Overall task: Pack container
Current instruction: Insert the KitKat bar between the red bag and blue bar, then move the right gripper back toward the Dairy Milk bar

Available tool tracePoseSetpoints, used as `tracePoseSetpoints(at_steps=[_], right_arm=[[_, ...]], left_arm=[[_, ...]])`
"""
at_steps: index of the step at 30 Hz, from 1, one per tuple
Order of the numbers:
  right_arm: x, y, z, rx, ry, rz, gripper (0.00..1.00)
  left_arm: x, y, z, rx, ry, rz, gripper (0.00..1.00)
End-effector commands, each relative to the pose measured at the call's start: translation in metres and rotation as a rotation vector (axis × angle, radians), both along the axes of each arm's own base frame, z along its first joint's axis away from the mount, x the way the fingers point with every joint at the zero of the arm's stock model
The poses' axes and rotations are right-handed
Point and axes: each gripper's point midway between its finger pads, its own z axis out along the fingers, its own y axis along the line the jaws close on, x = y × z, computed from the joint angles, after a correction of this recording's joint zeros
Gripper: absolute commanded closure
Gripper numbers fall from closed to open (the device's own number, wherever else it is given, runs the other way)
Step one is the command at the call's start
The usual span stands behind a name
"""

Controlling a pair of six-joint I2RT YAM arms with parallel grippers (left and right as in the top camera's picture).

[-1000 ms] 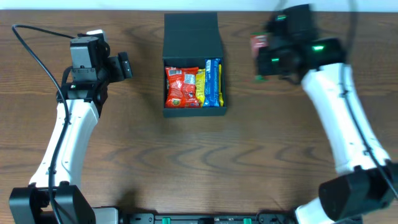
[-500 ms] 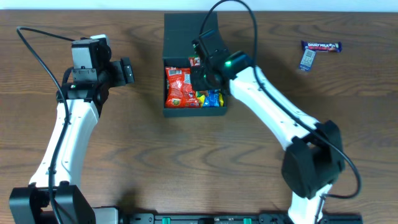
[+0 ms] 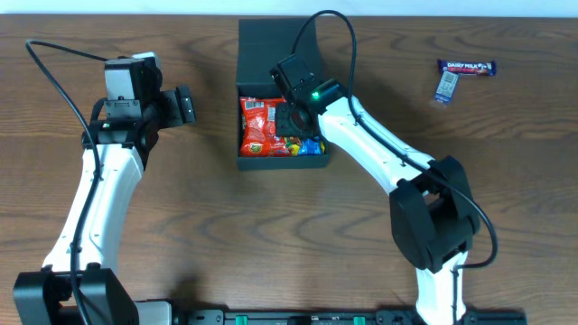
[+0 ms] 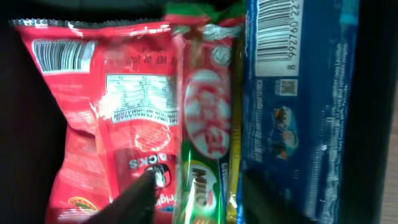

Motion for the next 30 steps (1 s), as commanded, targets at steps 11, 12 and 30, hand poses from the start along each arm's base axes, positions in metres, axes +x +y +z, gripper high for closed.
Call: tracePoseSetpoints(at_steps=[11, 12, 30], right_arm=[[0.042, -0.012, 0.145, 0.052, -0.325, -0.027, 0.22], [0.055, -0.041, 0.175, -0.006, -0.421, -0.100, 0.16], [0.130, -0.306, 0.108, 0.269, -0.210, -0.635, 0.01]], left_arm=[[-0.002, 0.002, -0.006, 0.002, 0.016, 0.002, 0.05], [-0.002, 0.002, -0.006, 0.002, 0.016, 0.002, 0.04], [0.000, 0.002, -0.004, 0.002, 0.007, 0.002, 0.05]])
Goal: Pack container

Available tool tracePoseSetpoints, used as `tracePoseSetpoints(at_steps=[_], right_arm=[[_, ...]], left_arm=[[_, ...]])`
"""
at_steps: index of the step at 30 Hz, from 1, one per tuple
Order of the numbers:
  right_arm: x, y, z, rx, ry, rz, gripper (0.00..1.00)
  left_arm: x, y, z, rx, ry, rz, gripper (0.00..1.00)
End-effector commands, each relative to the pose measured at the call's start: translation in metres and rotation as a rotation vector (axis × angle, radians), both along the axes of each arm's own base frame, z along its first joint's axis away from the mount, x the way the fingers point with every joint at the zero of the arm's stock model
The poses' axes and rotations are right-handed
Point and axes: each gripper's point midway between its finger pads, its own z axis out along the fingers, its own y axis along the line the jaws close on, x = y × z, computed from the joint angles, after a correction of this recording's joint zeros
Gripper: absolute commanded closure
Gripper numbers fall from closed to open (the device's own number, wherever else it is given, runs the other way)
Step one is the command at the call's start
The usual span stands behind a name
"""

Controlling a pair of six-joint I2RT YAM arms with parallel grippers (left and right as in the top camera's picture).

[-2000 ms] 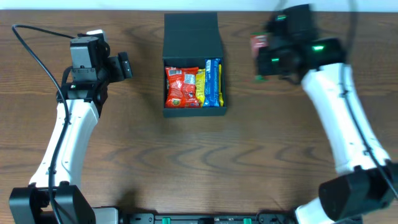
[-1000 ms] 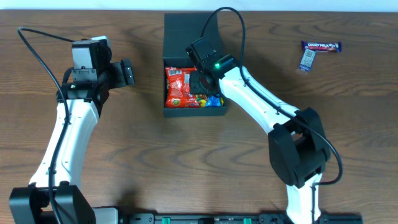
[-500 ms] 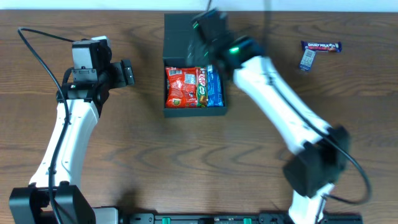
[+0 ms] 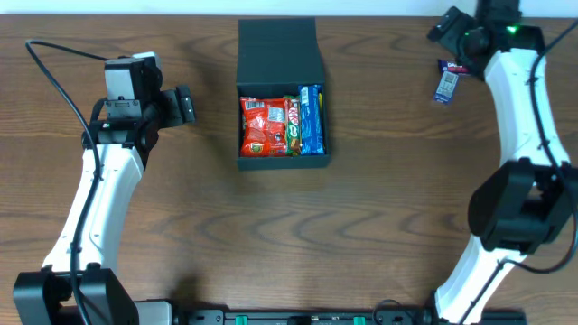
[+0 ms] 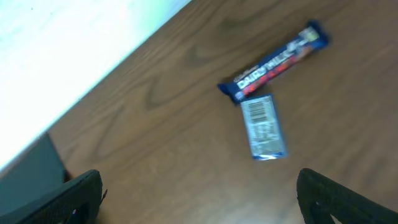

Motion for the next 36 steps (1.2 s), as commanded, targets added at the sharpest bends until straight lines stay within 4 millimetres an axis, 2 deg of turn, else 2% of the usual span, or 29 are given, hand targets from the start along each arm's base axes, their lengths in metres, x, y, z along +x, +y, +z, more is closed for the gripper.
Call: tracePoseSetpoints(at_steps=[1, 7, 9, 11, 15, 19, 22, 24, 28, 33, 36], right_arm=[[0.002, 0.020, 0.003, 0.154, -0.022, 0.076, 0.01], [0.022, 0.006, 0.018, 0.159, -0.127, -0.014, 0.01], [0.017, -0.011, 0.007, 0.191, -0.098, -0.206, 0.01], [0.018, -0.019, -0.003, 0.221, -0.088, -0.303, 0.01], [0.023, -0.036, -0.014, 0.242, -0.048, -0.406, 0.04], [0.036, -0.054, -0.015, 0.227, 0.009, -0.466, 0.05], [0.036, -0.067, -0.032, 0.269, 0.064, -0.545, 0.06], [0.034, -0.075, -0.053, 0.314, 0.111, -0.561, 0.07], [0.018, -0.090, -0.084, 0.332, 0.205, -0.624, 0.09], [0.007, -0.101, -0.108, 0.336, 0.268, -0.656, 0.10], [0.006, -0.102, -0.116, 0.342, 0.279, -0.658, 0.12]], left_arm=[[-0.001, 0.002, -0.005, 0.002, 0.013, 0.002, 0.05], [-0.001, 0.002, -0.005, 0.001, 0.013, 0.002, 0.05], [-0.001, 0.002, -0.005, 0.002, 0.012, 0.002, 0.05], [0.000, 0.002, -0.005, 0.002, 0.009, 0.002, 0.05], [0.002, 0.002, -0.003, 0.002, -0.003, 0.002, 0.05], [0.007, 0.002, 0.002, 0.003, -0.030, 0.002, 0.05], [0.009, 0.002, 0.004, 0.003, -0.043, 0.002, 0.04], [0.009, 0.002, 0.004, 0.003, -0.043, 0.002, 0.05], [0.009, 0.002, 0.004, 0.003, -0.043, 0.002, 0.05], [0.009, 0.002, 0.004, 0.004, -0.042, 0.002, 0.05], [0.009, 0.002, 0.004, 0.004, -0.042, 0.002, 0.05]])
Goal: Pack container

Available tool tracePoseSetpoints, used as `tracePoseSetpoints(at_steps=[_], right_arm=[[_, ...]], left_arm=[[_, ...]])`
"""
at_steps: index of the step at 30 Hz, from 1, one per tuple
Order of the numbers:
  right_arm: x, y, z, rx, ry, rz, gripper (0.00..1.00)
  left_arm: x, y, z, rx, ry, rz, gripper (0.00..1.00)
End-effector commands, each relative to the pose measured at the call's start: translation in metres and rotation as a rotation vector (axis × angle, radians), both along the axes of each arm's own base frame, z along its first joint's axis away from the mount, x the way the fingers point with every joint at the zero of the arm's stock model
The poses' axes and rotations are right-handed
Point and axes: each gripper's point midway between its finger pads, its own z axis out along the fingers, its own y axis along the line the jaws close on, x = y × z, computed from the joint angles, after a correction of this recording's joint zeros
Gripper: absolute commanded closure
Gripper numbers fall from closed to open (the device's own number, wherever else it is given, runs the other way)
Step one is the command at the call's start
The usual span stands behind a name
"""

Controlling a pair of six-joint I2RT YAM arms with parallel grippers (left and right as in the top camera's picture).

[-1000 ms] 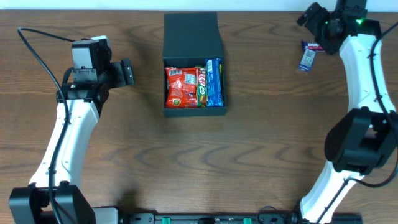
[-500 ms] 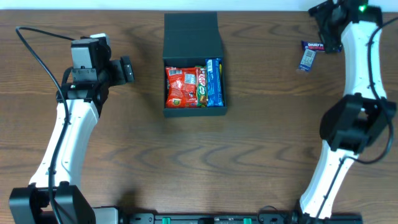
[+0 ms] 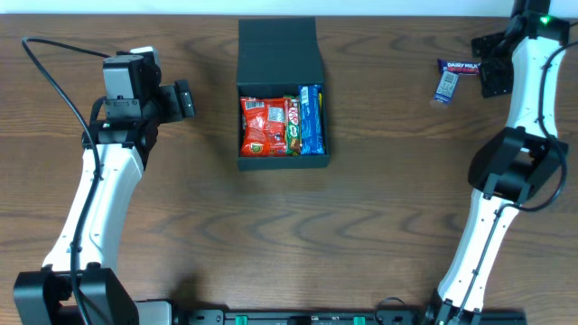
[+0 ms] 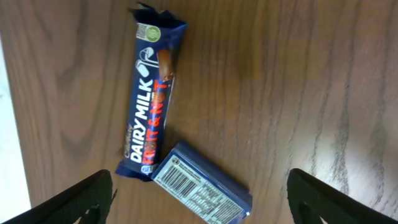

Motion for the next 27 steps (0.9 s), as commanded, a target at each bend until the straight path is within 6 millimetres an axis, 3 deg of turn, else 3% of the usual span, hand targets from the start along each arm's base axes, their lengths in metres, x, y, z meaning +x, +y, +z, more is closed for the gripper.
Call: tracePoseSetpoints(at_steps=[1, 7, 15, 21, 27], right_arm=[[0.002, -0.001, -0.007, 0.015, 0.001, -0.017, 0.12], [0.012, -0.004, -0.007, 0.006, -0.038, -0.018, 0.14], [0.053, -0.003, -0.015, 0.036, -0.193, -0.004, 0.17], [0.098, -0.007, 0.011, -0.063, -0.386, 0.025, 0.13], [0.111, -0.010, 0.016, -0.127, -0.433, 0.030, 0.13]], left_arm=[[-0.001, 0.002, -0.005, 0.002, 0.011, 0.003, 0.05], [-0.001, 0.002, -0.005, 0.002, 0.011, 0.002, 0.05], [-0.001, 0.002, -0.005, 0.002, 0.012, 0.003, 0.04], [-0.001, 0.002, -0.005, 0.002, 0.014, 0.003, 0.05], [-0.001, 0.002, -0.005, 0.002, 0.014, 0.003, 0.05]])
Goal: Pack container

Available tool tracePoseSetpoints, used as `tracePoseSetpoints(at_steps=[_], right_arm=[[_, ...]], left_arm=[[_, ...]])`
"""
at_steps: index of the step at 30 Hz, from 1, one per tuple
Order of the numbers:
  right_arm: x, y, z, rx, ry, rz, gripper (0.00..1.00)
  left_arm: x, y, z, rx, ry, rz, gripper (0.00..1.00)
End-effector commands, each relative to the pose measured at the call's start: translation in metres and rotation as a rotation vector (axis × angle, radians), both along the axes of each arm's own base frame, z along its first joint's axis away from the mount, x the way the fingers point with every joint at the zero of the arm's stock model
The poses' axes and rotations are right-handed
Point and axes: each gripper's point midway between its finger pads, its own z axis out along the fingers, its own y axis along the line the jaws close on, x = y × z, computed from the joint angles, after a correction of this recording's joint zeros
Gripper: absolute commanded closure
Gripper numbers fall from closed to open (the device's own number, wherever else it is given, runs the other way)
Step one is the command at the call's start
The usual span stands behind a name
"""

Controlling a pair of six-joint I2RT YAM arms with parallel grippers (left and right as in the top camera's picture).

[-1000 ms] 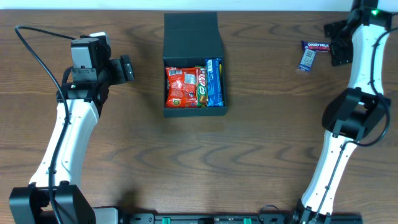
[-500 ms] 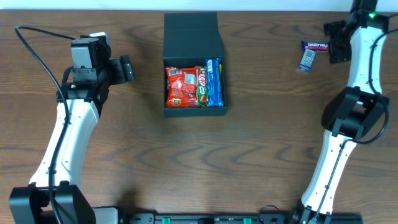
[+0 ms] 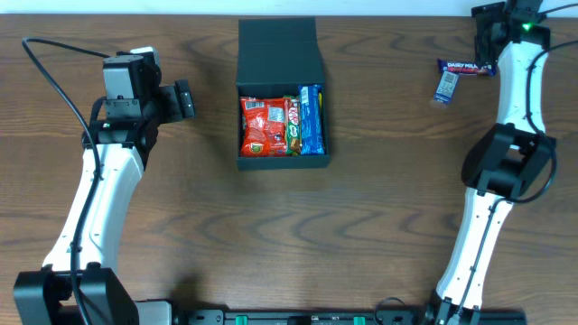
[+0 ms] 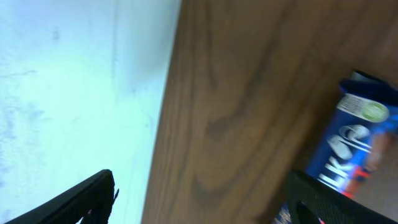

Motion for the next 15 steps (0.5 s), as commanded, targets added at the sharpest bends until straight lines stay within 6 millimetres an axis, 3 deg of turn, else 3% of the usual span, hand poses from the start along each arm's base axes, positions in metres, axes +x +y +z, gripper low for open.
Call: tracePoseSetpoints(at_steps=[1, 9, 15], right_arm=[[0.005, -0.001, -0.005, -0.044, -0.003, -0.002, 0.14], [0.007, 0.002, -0.035, -0.020, 0.025, 0.011, 0.21], [0.006, 0.002, -0.040, -0.015, 0.032, 0.012, 0.26]], left_arm=[[-0.001, 0.002, -0.005, 0.002, 0.010, 0.003, 0.05], [-0.001, 0.002, -0.005, -0.004, 0.011, 0.008, 0.04], [-0.001, 0.002, -0.004, -0.006, 0.010, 0.010, 0.05]])
